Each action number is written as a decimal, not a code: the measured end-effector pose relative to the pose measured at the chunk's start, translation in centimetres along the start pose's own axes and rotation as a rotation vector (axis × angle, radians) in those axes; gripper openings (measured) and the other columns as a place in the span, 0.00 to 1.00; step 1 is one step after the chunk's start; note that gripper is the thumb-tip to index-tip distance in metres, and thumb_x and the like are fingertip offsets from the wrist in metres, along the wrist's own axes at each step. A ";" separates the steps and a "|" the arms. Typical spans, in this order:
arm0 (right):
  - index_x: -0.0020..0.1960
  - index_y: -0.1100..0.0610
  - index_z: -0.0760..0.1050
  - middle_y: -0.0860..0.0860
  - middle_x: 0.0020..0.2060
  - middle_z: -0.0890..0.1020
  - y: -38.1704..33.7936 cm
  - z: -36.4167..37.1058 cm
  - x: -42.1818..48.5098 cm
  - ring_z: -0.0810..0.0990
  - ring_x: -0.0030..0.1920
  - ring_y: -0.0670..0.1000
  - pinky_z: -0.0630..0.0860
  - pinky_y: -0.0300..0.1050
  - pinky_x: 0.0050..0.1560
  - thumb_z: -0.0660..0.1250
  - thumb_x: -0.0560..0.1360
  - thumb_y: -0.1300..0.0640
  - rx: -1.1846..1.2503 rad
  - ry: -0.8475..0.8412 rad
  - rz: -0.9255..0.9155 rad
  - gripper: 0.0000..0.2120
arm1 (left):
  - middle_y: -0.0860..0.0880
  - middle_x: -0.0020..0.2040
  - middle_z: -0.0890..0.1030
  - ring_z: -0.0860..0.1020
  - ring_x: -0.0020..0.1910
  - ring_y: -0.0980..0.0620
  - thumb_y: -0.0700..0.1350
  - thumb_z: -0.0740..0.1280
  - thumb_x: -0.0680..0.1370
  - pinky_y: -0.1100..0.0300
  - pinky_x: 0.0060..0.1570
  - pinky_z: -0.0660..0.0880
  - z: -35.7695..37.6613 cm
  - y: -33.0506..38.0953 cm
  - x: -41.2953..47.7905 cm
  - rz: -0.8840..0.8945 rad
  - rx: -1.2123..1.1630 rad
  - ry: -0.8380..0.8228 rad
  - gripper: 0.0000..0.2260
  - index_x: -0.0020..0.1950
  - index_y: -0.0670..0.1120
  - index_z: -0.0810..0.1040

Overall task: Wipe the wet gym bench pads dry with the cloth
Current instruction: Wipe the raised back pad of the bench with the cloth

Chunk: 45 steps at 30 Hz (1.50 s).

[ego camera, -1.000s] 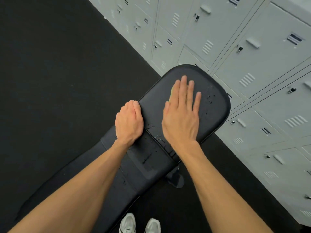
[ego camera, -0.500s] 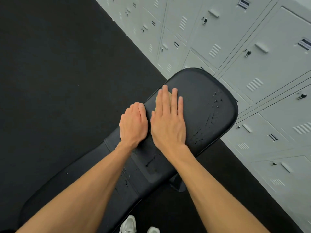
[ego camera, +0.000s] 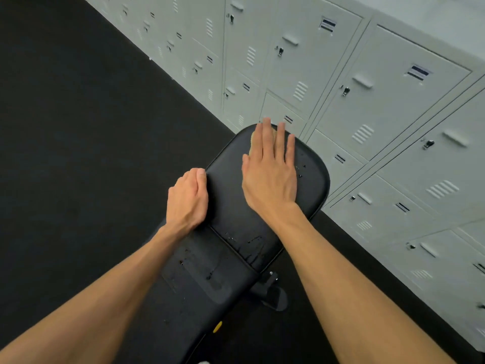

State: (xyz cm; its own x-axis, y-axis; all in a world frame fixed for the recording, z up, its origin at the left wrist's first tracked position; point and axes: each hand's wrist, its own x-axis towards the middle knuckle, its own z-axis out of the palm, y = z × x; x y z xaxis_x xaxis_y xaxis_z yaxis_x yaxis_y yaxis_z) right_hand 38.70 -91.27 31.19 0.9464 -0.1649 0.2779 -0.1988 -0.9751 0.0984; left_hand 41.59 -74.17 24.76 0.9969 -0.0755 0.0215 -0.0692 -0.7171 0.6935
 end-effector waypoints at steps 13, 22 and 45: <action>0.73 0.65 0.71 0.63 0.67 0.78 2.7 -0.6 1.9 0.77 0.69 0.68 0.65 0.70 0.79 0.54 0.88 0.47 0.021 0.048 0.305 0.24 | 0.52 0.76 0.77 0.73 0.73 0.47 0.50 0.53 0.91 0.54 0.73 0.67 2.6 10.9 7.3 0.465 -0.109 -0.169 0.19 0.79 0.50 0.75; 0.69 0.64 0.73 0.61 0.60 0.79 2.9 -0.6 1.3 0.80 0.58 0.64 0.75 0.62 0.63 0.51 0.89 0.45 0.020 0.073 0.372 0.24 | 0.53 0.75 0.75 0.72 0.72 0.48 0.52 0.51 0.90 0.50 0.70 0.70 3.5 10.4 6.7 0.483 0.028 -0.073 0.20 0.79 0.52 0.71; 0.61 0.62 0.74 0.59 0.53 0.81 3.2 -0.2 -0.9 0.82 0.49 0.61 0.79 0.56 0.46 0.57 0.89 0.41 0.123 0.230 0.705 0.23 | 0.51 0.75 0.75 0.74 0.71 0.45 0.53 0.50 0.90 0.48 0.68 0.72 3.6 9.6 6.9 0.568 0.120 -0.013 0.21 0.80 0.50 0.69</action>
State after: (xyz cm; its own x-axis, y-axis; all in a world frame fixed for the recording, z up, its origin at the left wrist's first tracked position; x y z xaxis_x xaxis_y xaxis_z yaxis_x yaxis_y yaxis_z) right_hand 37.19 -94.26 31.44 0.5252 -0.7347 0.4294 -0.6955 -0.6613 -0.2809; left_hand 47.70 -84.09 29.01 0.8015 -0.4798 0.3570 -0.5980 -0.6347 0.4894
